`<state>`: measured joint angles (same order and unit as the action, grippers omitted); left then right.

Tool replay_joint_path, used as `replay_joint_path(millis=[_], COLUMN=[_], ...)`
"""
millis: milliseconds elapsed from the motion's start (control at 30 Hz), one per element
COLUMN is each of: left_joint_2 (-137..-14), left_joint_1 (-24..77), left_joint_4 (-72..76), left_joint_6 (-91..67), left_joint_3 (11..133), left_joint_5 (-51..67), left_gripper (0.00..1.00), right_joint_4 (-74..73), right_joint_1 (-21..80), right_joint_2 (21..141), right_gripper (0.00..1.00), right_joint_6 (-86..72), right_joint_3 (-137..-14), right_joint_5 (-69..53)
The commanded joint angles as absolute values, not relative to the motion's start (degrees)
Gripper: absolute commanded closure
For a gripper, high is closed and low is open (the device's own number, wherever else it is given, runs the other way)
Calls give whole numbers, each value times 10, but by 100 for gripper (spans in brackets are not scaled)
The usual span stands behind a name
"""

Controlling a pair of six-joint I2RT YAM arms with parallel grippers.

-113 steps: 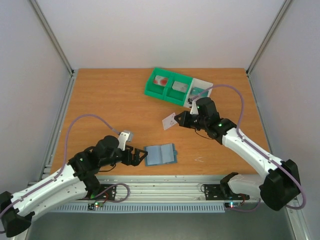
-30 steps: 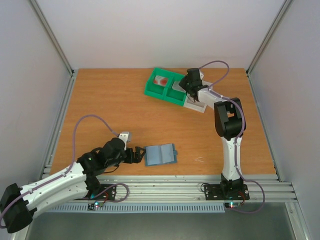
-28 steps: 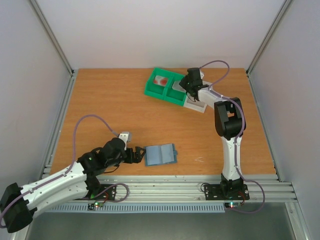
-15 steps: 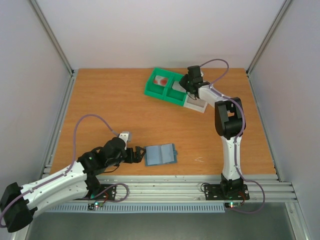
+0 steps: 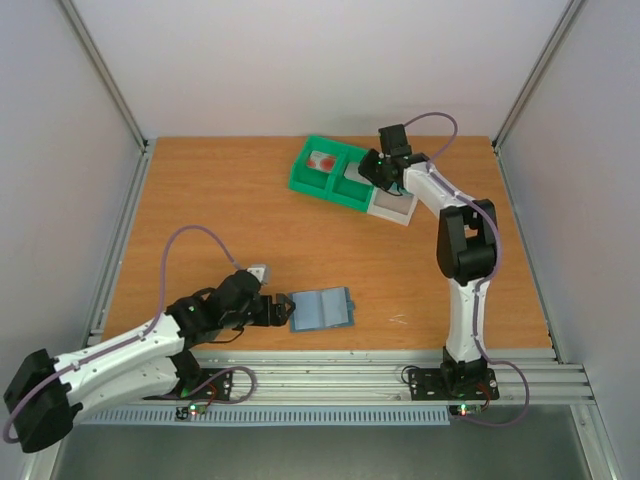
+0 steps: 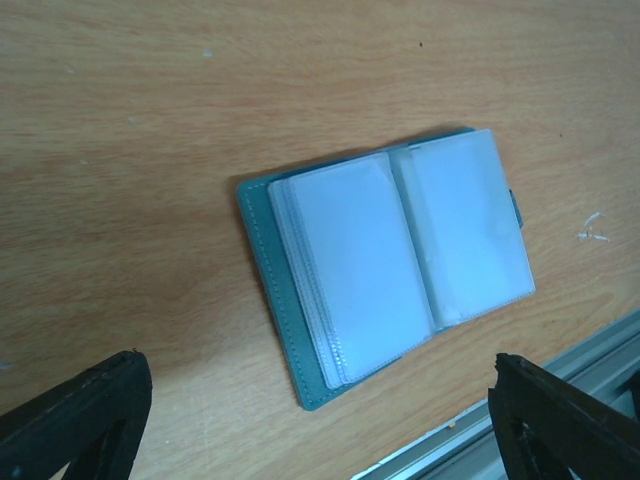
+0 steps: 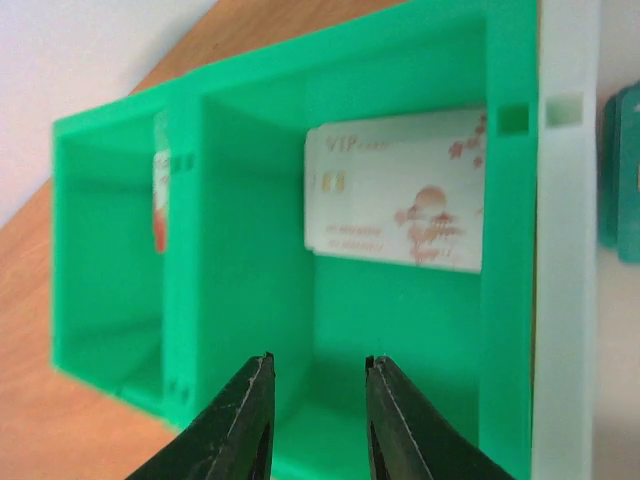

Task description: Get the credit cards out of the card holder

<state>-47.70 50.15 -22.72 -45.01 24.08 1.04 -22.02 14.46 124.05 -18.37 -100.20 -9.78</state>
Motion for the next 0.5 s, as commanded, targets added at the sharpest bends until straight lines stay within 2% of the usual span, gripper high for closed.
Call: replay_joint_path(millis=[0, 200, 467], left_joint_2=[-523, -589, -634], left_joint_1=[501, 499, 471], left_joint_4=[-191, -129, 6], left_joint_6=[-456, -469, -533], left_joint_3=[273, 280, 231], left_joint_5=[50, 111, 160], left_gripper=[8, 20, 31], right_joint_4=[-283, -293, -285], right_joint_1=[150, 164, 195], right_joint_2=[1147, 1038, 894], right_gripper=[74, 74, 74], right_joint_6=[-153, -144, -134], right_joint_3=[-972, -848, -680], right_joint_5=[-150, -189, -237])
